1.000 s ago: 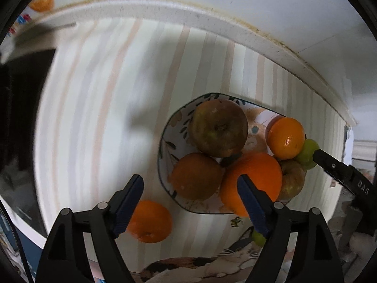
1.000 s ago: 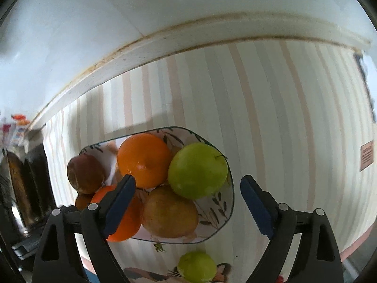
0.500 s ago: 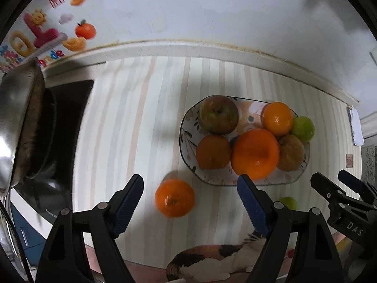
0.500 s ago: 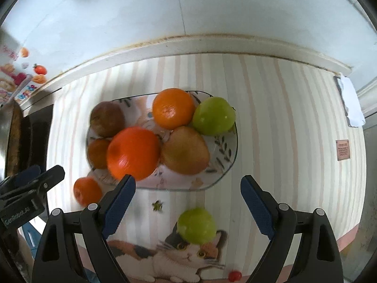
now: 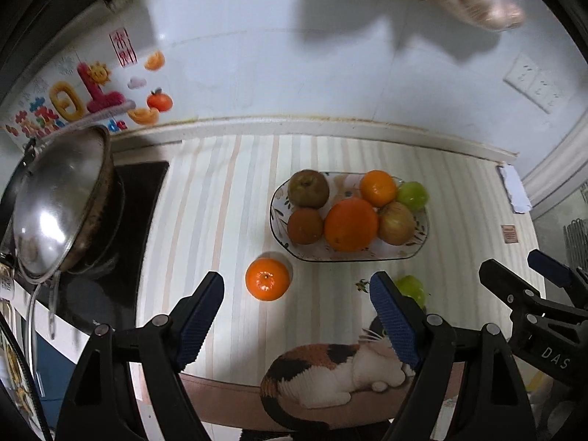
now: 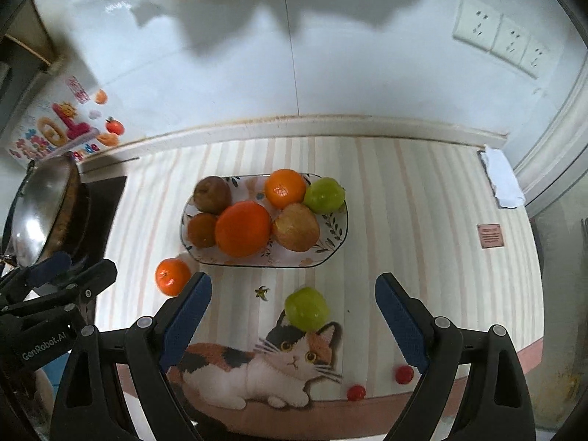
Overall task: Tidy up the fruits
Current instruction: 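Lift both tools away from the plate, then grasp the loose tangerine with the left tool while the right tool grasps the green apple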
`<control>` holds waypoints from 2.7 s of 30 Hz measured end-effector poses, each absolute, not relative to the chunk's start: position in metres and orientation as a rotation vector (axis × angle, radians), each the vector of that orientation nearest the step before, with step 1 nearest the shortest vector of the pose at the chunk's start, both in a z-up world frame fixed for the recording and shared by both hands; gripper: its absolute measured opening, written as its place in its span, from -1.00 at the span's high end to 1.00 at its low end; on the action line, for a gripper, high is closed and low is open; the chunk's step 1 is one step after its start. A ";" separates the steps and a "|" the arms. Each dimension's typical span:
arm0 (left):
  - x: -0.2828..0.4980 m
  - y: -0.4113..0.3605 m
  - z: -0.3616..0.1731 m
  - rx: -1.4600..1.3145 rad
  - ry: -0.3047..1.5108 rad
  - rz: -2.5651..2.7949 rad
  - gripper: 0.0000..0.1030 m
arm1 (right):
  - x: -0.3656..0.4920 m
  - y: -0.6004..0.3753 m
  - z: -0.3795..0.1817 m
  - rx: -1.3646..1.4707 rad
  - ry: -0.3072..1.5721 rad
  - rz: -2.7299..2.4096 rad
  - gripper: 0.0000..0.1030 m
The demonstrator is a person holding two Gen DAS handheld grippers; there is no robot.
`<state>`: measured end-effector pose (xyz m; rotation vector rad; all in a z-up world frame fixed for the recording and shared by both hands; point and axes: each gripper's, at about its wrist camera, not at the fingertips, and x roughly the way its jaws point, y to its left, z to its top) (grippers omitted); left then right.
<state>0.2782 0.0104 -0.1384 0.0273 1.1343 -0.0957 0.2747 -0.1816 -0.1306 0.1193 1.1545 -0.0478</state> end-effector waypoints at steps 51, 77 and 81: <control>0.328 0.057 -0.281 -0.133 1.482 0.050 -0.57 | 0.306 -0.214 -0.311 0.315 1.501 -0.086 -0.80; 0.368 0.027 -0.367 -0.067 1.547 0.017 -0.20 | 0.325 -0.196 -0.383 0.276 1.574 -0.044 -0.23; 0.359 0.018 -0.356 -0.049 1.520 -0.003 -0.19 | 0.322 -0.195 -0.383 0.275 1.560 -0.030 -0.23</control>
